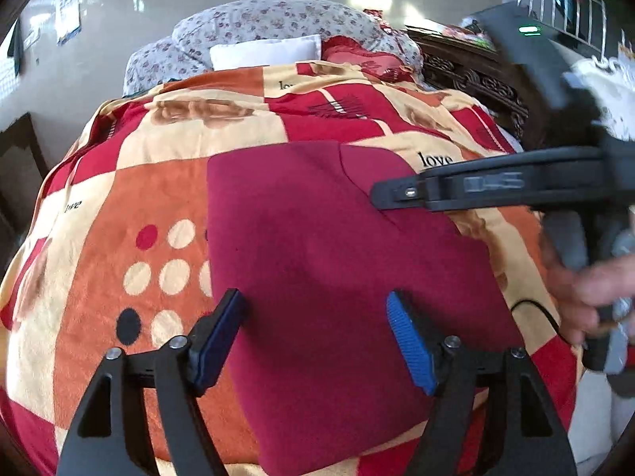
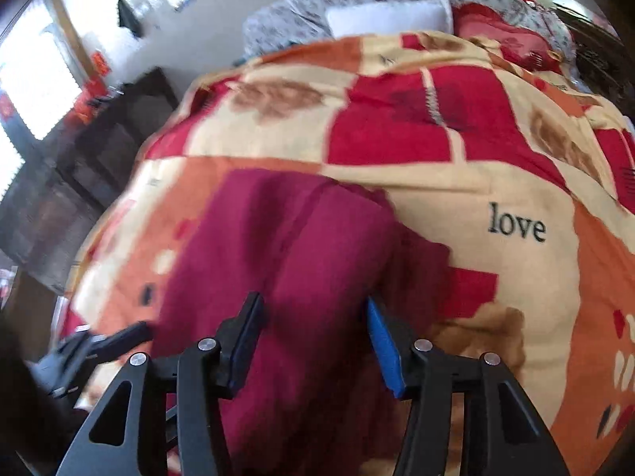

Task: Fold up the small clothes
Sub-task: 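Release the bundle and pull both tools back from the sweatshirt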

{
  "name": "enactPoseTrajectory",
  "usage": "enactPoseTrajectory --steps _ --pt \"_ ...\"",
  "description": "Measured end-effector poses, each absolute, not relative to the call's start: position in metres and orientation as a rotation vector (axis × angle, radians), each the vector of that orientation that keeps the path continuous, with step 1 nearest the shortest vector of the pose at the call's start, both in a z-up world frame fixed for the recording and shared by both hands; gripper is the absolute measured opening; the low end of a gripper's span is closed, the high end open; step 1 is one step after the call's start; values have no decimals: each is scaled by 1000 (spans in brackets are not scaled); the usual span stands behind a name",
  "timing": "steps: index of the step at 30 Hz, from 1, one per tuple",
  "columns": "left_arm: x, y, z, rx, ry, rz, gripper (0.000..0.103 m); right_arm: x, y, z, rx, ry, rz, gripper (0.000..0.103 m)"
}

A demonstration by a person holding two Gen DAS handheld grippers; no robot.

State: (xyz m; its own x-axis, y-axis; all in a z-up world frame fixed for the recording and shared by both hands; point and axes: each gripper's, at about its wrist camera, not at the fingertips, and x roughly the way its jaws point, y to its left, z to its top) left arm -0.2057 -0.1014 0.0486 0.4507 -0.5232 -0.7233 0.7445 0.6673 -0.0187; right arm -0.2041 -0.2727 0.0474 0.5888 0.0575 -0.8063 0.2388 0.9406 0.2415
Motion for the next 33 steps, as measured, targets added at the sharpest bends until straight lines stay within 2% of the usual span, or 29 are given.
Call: enactPoseTrajectory --steps 3,10,17,22,28,30,33 --pt "-213 -106 44 363 738 -808 77 -208 -277 40 353 946 -115 54" --pt "-211 -99 44 351 745 -812 78 -242 -241 68 201 910 -93 55" --pt "-210 -79 52 327 742 -766 78 -262 -231 49 122 917 -168 56" --pt "-211 -71 58 327 707 -727 79 -265 -227 35 111 893 -192 62" --pt "-214 -67 65 301 685 -697 79 -282 -222 54 151 853 -180 66" --pt "-215 -67 68 298 677 -689 79 -290 -220 62 168 823 -189 76" --pt "-217 -68 71 283 678 -686 79 -304 -218 75 188 777 -219 81"
